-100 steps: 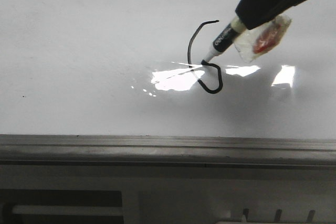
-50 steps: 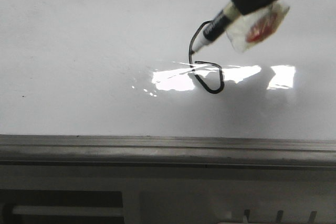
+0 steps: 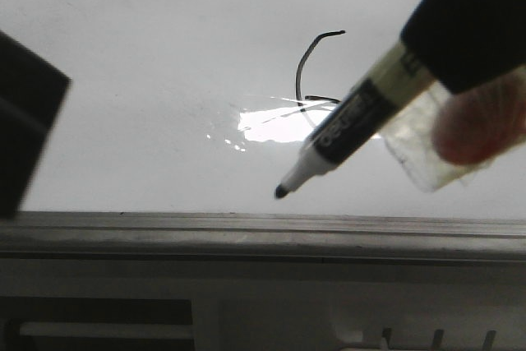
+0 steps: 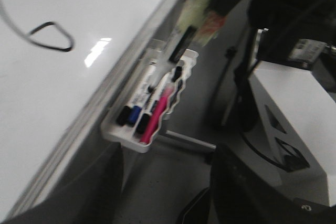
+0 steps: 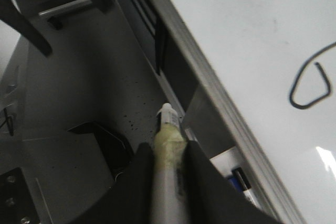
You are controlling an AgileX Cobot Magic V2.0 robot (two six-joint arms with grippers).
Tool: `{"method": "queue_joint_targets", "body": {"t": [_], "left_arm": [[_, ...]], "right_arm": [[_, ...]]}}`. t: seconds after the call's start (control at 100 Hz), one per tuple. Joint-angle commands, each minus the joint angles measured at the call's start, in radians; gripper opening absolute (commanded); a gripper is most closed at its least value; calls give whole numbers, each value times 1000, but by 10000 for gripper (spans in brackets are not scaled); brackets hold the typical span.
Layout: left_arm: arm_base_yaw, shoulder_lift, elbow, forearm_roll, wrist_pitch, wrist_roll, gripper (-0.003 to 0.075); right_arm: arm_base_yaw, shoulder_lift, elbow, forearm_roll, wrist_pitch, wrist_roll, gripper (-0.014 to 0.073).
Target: Write number 6 on whiteboard
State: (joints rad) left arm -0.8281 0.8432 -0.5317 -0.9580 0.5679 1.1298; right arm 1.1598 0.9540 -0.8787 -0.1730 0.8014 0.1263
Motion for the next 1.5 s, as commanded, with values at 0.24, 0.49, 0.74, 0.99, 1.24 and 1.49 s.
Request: {"method": "queue_joint_targets", "body": {"t": [0.24, 0.49, 0.74, 0.99, 1.24, 1.49], "left_arm": [[-190, 211, -98, -137, -91, 175, 343], [-209, 264, -130, -166, -108, 175, 293], [-209, 264, -130, -229, -126, 175, 162], [-209, 264, -130, -236, -126, 175, -19], [-209, 264, -130, -267, -126, 175, -4], [-209, 264, -130, -313, -126, 175, 338]], "right_arm": [[101, 21, -26, 51, -77, -26, -43], [146, 21, -26, 65, -103, -26, -43], [146, 21, -26, 79, -103, -26, -43], [146, 21, -26, 93, -86, -26, -43], [146, 21, -26, 104, -72, -26, -43], [146, 21, -26, 104, -72, -26, -43]]}}
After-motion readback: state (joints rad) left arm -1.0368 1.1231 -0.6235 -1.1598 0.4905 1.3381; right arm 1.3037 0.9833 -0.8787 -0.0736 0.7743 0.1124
